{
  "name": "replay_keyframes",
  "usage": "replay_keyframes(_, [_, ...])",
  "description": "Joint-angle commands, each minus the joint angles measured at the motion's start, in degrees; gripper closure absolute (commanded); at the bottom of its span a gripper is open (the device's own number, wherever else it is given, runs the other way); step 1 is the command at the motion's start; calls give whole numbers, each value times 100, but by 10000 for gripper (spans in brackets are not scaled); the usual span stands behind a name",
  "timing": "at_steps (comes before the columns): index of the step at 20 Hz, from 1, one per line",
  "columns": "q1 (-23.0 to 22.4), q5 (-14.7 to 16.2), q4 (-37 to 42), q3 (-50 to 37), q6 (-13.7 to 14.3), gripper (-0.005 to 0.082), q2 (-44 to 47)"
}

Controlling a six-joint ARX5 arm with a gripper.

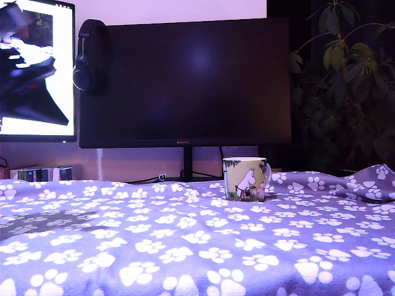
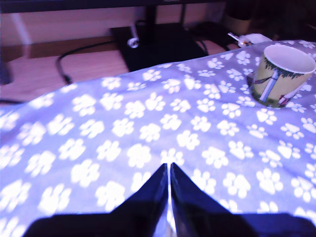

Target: Pick up the coffee capsules on the table and drop them inside the coffee cup

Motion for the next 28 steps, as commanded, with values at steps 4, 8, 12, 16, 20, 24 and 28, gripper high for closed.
replay_keyframes(4, [74,-63,247,-706,-315,790,-986])
replay_keyframes(8, [74,-186,251,-1180,-459,790,-1818])
replay_keyframes(12, [74,-330,153,-1591,-496,790,-2664])
replay_keyframes(16, [74,-579,-192,-1788,-647,790,-3425])
replay_keyframes(20, [74,-927,-789,-1792,-632,790,-4124])
replay_keyframes(24, [74,-1152,-1285,-1803,-634,790,-4795])
replay_keyframes(28, [74,-1379,-1827,-1810,-634,790,-5501])
